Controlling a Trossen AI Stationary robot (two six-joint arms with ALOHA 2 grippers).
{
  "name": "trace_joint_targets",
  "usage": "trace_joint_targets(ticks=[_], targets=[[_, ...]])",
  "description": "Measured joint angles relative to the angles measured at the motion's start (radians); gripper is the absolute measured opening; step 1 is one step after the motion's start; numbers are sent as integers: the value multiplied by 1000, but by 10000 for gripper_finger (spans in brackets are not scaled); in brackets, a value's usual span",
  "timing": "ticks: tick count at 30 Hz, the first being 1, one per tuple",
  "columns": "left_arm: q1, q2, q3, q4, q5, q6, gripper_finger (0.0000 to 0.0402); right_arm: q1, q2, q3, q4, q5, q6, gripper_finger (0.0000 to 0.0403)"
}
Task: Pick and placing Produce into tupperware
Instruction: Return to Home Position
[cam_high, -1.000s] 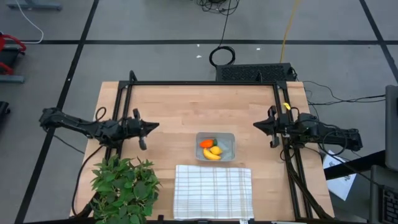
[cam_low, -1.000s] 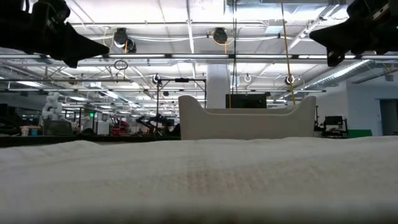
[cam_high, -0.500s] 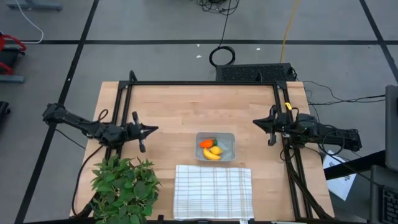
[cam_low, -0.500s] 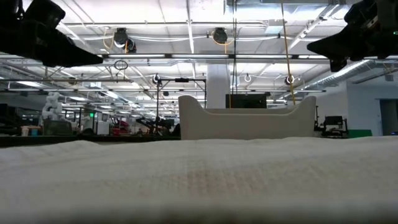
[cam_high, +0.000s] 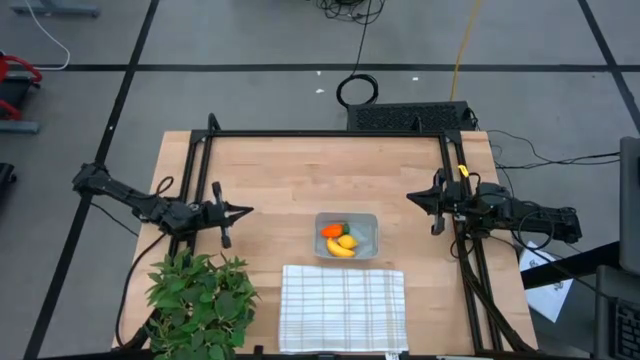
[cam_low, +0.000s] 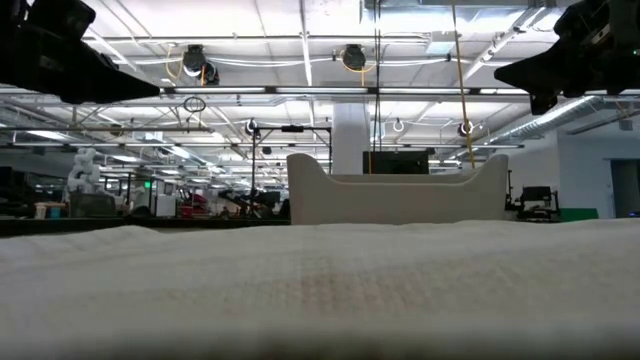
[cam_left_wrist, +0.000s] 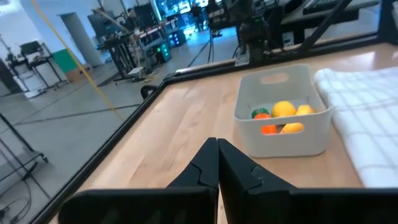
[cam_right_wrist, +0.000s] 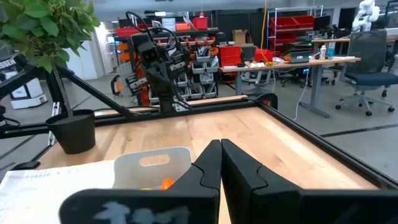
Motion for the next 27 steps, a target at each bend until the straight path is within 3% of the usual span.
trace_joint_targets(ticks=[5,15,20,27], targets=[[-18,-49,0,-2,7,53,0,0,0,0,-4,-2,-4,0],[-17,-61,0,39,61,19,0,0,0,0,-3,-4,-10,0],[-17,-60,0,36,125,-2,0,0,0,0,13,-91,-6,0],[-17,-59,0,28,221,69,0,0,0,0,-1,-107,-17,0]])
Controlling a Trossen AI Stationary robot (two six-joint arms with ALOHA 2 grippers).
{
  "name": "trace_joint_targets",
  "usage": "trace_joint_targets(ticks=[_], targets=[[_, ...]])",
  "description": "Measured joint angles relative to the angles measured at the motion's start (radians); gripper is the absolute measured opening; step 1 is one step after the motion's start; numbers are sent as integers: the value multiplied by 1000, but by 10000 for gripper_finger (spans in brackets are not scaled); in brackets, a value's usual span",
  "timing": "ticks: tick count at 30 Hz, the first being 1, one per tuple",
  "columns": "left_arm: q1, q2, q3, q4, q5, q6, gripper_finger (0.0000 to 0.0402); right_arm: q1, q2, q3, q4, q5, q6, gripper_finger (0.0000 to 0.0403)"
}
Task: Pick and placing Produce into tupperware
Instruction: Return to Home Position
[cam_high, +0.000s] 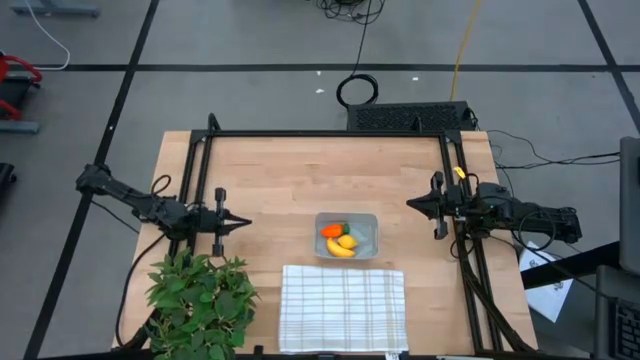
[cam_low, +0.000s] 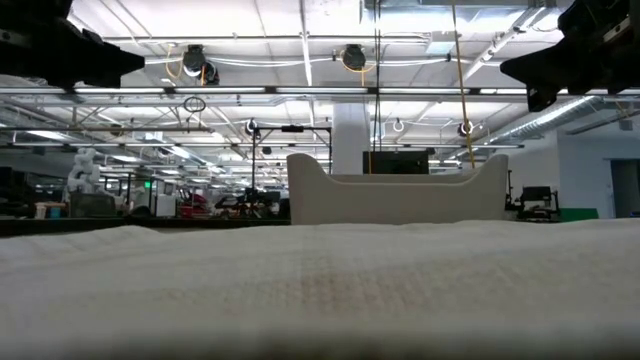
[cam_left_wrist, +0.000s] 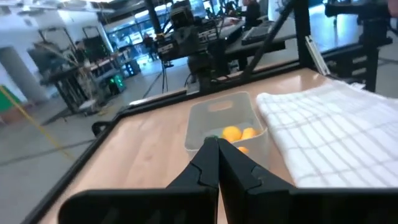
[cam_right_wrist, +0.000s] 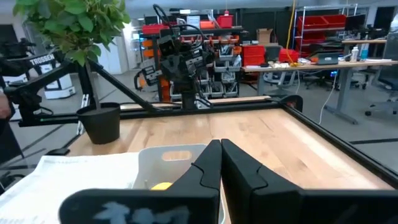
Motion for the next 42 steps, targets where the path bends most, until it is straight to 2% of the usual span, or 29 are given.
trace_joint_targets(ticks=[6,11,14,18,21,23,34,42], targets=[[48,0,0,11,-34,49,0,0,0,0,4,0,-1,0],[156,0,0,1,57,54,0,0,0,0,5,0,-1,0],[235,0,0,0,165,54,0,0,0,0,12,0,2,0],[332,0,0,-1,382,2,0,0,0,0,12,0,20,0],[370,0,0,7,543,-30,0,0,0,0,12,-12,25,0],[378,0,0,6,600,-42,0,0,0,0,12,-33,26,0],[378,0,0,-4,599,-45,0,0,0,0,11,-47,27,0],[377,0,0,-8,538,-94,1,0,0,0,11,-46,18,0]])
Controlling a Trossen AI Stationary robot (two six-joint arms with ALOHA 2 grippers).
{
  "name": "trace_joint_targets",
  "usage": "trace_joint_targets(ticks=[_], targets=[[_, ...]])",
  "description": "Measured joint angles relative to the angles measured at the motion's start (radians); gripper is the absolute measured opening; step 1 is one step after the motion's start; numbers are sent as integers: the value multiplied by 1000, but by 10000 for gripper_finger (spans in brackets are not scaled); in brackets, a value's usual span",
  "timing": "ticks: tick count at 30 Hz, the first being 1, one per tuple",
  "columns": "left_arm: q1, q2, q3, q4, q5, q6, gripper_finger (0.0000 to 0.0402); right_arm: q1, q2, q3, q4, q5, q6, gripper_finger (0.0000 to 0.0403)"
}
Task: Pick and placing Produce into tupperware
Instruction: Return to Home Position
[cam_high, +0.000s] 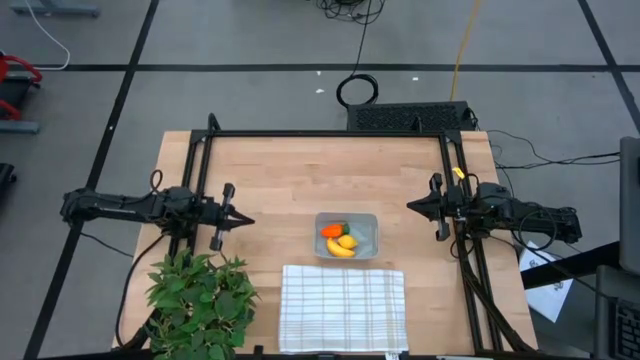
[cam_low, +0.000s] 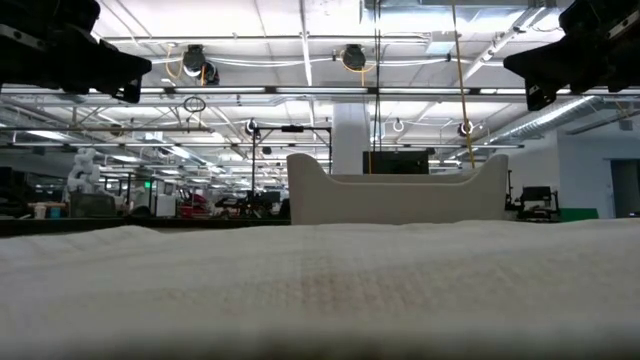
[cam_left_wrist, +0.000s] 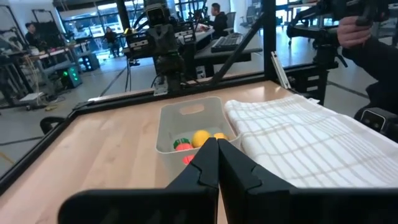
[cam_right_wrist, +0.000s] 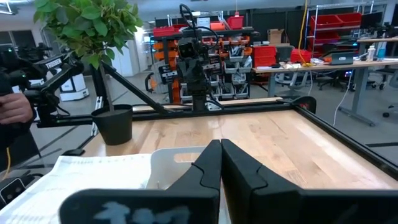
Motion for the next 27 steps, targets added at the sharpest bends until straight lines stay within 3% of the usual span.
trace_joint_targets(ticks=[18,27], targets=[[0,0,0,10,-1,-25,16,0,0,0,0,0,0,0],[0,0,0,10,-1,-23,2,0,0,0,0,1,0,0]])
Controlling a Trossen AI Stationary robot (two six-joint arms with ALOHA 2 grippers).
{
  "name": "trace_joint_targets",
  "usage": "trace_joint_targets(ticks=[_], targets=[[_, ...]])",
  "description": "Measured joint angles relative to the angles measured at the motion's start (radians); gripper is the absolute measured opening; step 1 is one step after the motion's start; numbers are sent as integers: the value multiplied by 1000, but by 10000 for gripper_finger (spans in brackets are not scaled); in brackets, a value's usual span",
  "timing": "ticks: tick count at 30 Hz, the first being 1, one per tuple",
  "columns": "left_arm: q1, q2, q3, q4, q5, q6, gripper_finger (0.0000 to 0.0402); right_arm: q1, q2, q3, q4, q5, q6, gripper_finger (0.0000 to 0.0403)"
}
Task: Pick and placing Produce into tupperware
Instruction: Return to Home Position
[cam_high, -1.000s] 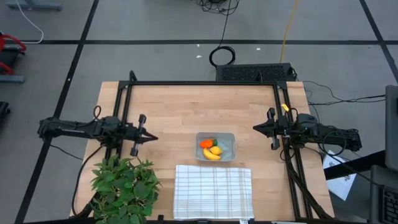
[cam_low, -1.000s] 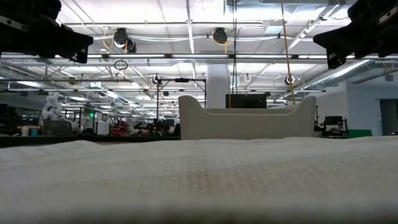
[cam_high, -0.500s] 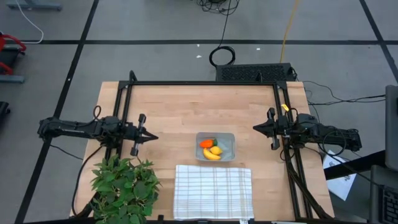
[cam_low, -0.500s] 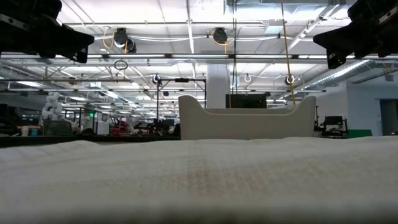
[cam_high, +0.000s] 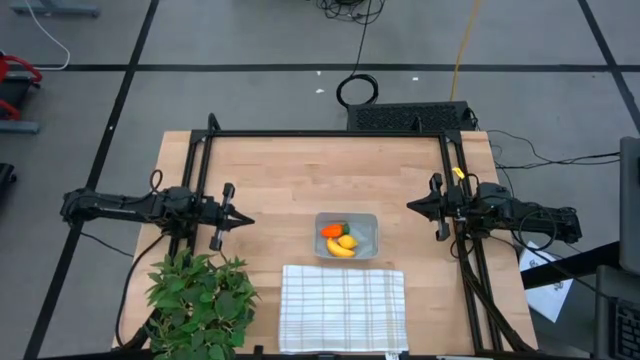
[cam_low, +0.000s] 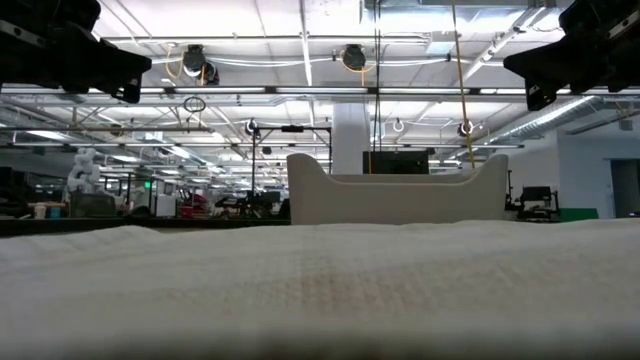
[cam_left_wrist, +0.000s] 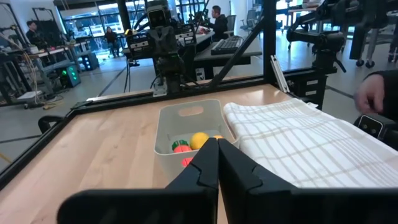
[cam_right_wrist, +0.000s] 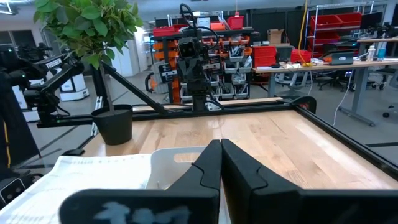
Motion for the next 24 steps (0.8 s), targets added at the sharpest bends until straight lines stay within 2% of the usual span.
trace_joint_targets(ticks=[9,24], targets=[[0,0,0,0,0,-1,25,0,0,0,0,0,0,0],[0,0,0,-1,0,-1,26,0,0,0,0,0,0,0]])
